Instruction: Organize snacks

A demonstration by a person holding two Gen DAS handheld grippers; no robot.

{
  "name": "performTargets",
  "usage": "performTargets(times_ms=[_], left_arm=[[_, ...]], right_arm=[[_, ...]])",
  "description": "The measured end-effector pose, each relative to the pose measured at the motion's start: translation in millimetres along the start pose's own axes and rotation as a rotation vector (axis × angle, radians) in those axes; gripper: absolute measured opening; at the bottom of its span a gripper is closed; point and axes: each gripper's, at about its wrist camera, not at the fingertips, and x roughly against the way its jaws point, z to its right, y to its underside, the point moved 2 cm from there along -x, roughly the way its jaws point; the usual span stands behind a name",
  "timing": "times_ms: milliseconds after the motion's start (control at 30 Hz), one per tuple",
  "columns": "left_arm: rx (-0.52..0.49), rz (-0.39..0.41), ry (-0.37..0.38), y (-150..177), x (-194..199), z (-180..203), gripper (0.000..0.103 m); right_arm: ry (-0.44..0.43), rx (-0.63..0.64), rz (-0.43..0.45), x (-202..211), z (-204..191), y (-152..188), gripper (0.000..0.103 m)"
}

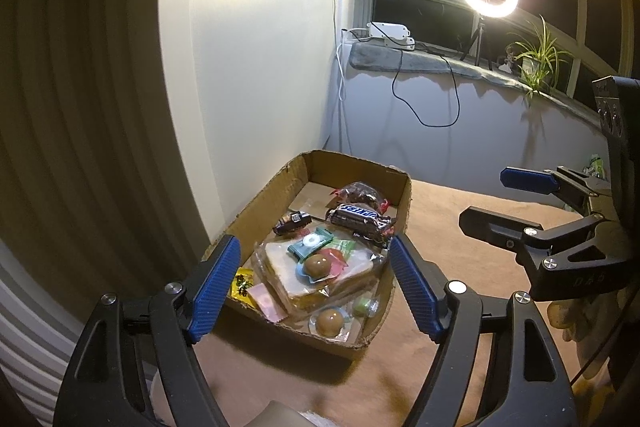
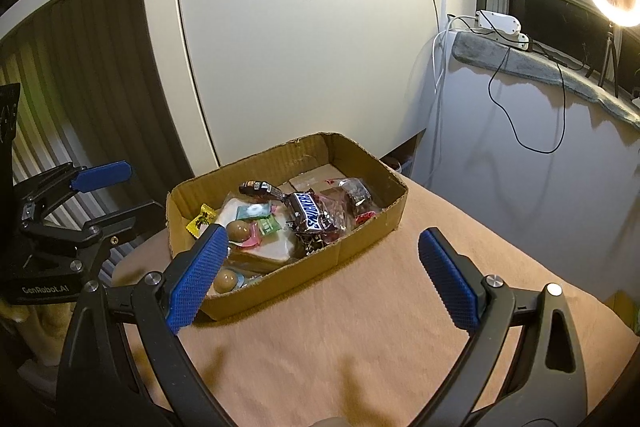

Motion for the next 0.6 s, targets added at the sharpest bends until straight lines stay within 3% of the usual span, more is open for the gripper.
performTargets(times_ms=[600], left_arm=[[0.015, -0.02, -0.008, 12, 5, 4, 0.077]], right_arm=[[0.008, -0.01, -0.006, 5, 2, 15, 0.098]])
